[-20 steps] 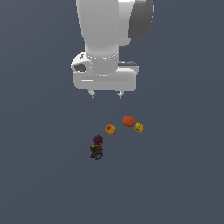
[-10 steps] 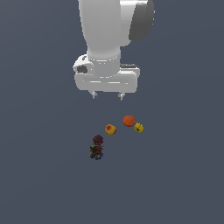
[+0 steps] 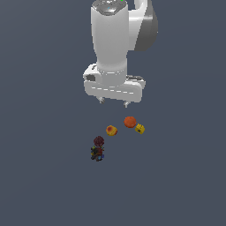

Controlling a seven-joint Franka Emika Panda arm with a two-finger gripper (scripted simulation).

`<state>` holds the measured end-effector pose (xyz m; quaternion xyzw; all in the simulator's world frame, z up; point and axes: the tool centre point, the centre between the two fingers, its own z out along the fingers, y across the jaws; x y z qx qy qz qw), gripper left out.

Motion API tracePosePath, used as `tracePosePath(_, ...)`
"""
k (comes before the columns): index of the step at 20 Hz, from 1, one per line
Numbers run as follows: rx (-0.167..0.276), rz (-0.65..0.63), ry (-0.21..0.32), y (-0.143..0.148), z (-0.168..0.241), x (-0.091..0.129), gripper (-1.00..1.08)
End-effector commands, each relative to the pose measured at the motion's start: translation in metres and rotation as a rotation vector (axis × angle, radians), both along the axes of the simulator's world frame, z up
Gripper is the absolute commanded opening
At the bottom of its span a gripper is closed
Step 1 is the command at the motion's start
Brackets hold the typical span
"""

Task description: Pick up a designated object from a clutter of objects.

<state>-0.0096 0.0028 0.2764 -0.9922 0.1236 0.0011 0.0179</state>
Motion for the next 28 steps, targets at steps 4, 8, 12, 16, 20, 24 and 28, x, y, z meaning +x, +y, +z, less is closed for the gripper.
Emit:
tracePosePath(4,-0.001,-0.107,0.006,0.016,-0.026,-0.003,1.0)
tracePosePath(8,-0.002,-0.19,0.009,0.028,-0.045,-0.007,1.0)
tracePosePath(12,-0.004,-0.272,0.013,0.039,-0.064,-0.012,1.0)
tracePosePath(16,-0.007,-0.354,0.016,0.05,-0.083,-0.019,1.0)
tracePosePath(20,-0.01,-0.437,0.018,0.061,-0.101,-0.026,1.0)
tracePosePath(24,-0.014,-0.519,0.02,0.07,-0.119,-0.034,1.0)
tracePosePath(28,-0.019,-0.601,0.021,0.079,-0.135,-0.043,1.0)
